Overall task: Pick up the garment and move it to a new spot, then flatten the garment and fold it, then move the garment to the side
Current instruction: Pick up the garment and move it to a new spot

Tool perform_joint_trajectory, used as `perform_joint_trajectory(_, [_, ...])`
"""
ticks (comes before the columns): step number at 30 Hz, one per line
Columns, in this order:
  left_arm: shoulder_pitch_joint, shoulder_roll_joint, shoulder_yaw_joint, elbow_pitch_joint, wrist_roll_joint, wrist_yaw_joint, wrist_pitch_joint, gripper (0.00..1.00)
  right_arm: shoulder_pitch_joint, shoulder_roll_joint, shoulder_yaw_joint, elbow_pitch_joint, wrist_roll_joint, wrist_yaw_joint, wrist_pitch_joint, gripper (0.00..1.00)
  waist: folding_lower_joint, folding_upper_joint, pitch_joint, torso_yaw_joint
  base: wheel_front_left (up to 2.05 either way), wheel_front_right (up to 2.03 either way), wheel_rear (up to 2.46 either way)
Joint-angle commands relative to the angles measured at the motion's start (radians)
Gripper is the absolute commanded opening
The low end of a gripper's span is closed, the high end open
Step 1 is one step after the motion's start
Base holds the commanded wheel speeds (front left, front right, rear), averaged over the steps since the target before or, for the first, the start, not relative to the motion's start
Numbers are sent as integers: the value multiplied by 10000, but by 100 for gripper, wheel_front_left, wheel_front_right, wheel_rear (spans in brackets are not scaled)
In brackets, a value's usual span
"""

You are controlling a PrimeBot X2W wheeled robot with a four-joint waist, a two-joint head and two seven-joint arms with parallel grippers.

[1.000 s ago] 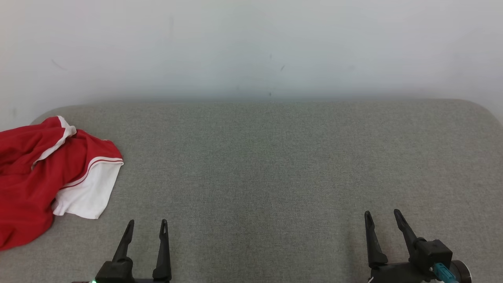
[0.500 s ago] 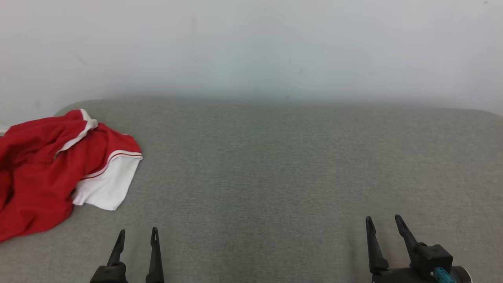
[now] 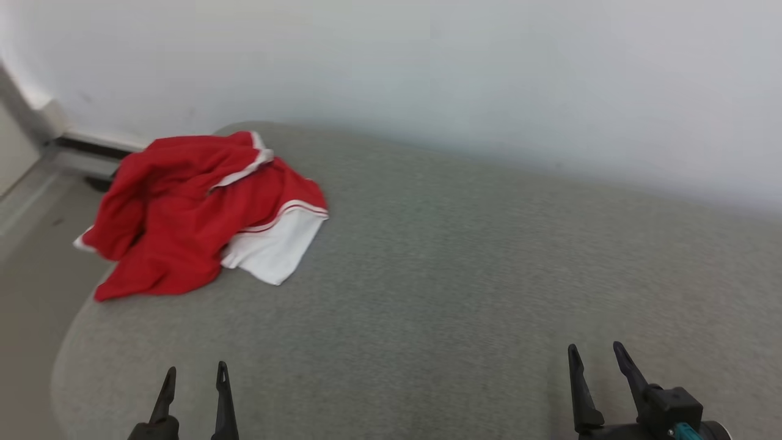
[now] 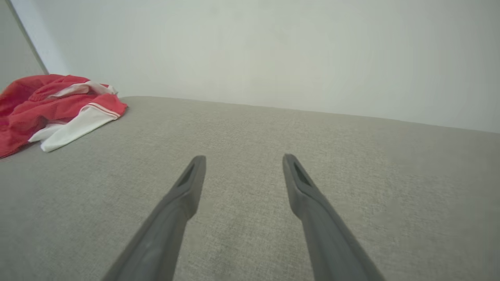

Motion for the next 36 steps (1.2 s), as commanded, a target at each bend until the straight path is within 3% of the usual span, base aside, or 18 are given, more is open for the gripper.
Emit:
perform_joint_trajectory(1, [134,12,62,-17,44,23,-35,100,66,21,13,-23,-9,-21,-10,100,0,0,73,1485,0,0,0])
perform_joint_trajectory(4, [252,14,311,-149,-37,131,-35,100,-148,21,222,-24,-102,-21,-9,100,0,0,311,1968,0,0,0])
perform_joint_trajectory(12, [873,-30,1047,-1107,-477,703,-35,100,-1210,9,1266,476,-219,-21,-10,100,0,0,946,2261,-3,-3,-3])
perform_joint_trajectory(22, [1103,-26,695,-1413,-811,1122,-35,100,-1281,13,1285,623,-97,-21,-9,100,0,0,858,2222,-12,-12,-12])
perform_joint_trajectory(27, [933,-27,523,-1310,-1012,1110,-35,100,-1192,13,1266,560,-91,-21,-10,100,0,0,783,2194,0,0,0])
perform_joint_trajectory(36, [-804,-24,-240,-269,-1454,500,-35,100,-1014,14,916,341,-281,-21,-10,100,0,0,990,2148,0,0,0])
